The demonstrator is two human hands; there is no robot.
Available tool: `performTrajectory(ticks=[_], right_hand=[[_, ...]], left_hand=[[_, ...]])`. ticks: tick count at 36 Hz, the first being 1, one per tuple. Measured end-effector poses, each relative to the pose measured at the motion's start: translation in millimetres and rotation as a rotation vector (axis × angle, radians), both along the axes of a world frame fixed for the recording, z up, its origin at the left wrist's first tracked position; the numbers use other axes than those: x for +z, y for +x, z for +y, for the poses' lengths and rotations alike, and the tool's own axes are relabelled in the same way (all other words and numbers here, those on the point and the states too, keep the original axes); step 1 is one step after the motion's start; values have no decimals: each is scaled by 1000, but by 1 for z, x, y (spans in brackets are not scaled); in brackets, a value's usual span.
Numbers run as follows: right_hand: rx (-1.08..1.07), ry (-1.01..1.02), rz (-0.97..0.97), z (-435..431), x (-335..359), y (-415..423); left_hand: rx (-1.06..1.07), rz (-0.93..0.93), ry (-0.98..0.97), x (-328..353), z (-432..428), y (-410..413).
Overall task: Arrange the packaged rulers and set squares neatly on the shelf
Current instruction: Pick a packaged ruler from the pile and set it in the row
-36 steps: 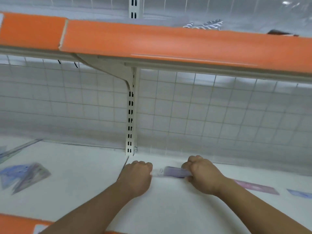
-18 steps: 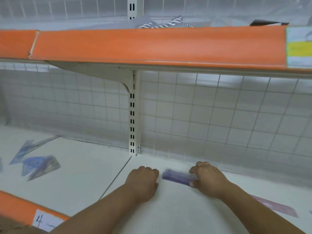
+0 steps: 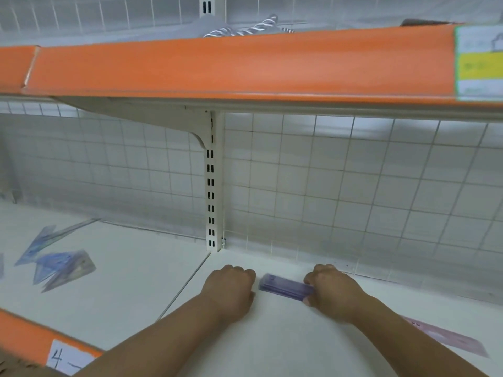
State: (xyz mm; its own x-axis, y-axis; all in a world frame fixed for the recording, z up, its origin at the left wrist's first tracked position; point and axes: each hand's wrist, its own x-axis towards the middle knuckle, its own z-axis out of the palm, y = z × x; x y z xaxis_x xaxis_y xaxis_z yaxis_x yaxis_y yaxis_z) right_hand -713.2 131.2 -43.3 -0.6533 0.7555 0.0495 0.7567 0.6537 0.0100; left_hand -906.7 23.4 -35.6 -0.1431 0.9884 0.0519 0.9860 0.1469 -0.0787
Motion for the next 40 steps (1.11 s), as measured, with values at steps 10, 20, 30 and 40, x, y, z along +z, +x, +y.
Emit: performTrajectory(ticks=[10,20,30,40], right_hand=[[9,-36,-27,-1,-1,1],[-17,-44,-76,-5,-3,1],[-42,-25,0,-17,3,-3],[103,91,126,-46,14,-36]], left_hand=[[9,15,-11,3,0,0],[5,23,-25,2,-4,0],[11,18,-20,5,-12,-2],[31,28,-11,7,-31,-16]])
